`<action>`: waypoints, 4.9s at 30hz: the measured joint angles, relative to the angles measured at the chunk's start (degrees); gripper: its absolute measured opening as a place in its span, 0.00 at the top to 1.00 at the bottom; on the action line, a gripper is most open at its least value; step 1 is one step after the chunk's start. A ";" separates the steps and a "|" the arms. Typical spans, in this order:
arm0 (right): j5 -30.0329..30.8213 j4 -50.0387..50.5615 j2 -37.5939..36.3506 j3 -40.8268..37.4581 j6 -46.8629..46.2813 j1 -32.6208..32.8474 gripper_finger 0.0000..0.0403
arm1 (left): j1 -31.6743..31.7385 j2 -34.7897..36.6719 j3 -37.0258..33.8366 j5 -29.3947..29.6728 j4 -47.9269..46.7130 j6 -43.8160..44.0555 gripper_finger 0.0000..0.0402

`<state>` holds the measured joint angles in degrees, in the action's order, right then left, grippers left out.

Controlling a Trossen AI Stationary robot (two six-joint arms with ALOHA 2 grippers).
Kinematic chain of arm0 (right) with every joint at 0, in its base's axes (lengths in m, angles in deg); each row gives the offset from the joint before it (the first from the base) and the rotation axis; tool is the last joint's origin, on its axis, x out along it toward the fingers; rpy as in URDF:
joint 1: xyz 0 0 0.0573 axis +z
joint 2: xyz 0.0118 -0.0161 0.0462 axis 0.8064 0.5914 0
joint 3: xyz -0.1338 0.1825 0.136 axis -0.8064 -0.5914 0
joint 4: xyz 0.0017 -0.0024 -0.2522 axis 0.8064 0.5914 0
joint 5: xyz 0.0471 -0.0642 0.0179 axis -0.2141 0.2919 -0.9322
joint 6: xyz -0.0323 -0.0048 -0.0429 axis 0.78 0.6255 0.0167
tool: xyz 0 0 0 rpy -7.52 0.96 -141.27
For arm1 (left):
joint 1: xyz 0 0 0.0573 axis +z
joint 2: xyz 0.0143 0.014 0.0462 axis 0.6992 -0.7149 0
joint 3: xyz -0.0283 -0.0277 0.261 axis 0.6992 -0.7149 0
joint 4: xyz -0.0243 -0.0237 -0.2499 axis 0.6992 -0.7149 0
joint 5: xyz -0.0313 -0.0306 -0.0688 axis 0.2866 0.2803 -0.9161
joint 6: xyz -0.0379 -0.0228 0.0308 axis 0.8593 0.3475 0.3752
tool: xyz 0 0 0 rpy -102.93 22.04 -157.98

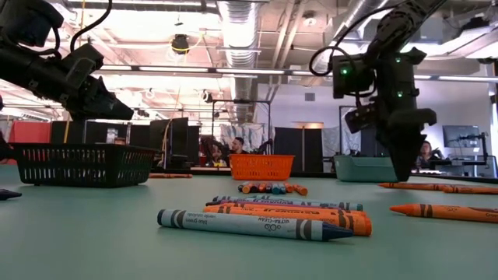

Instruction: Sort crayons

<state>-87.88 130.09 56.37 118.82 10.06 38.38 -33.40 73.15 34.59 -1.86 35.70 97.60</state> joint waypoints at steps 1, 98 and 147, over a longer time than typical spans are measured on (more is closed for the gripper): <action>0.37 -0.35 0.00 -0.13 -0.33 0.18 0.76 | 0.00 -0.01 -0.01 0.00 0.00 0.00 0.71; 0.67 -30.02 19.61 35.17 44.61 -7.64 1.00 | -1.66 7.63 -4.04 -16.44 11.15 -10.03 0.71; -0.92 11.45 -4.45 22.76 -8.50 23.02 0.79 | -1.66 7.61 -4.09 -16.48 11.15 -10.03 0.71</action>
<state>-88.80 141.54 51.91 141.57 1.56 61.41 -35.06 80.76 30.50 -18.34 46.84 87.57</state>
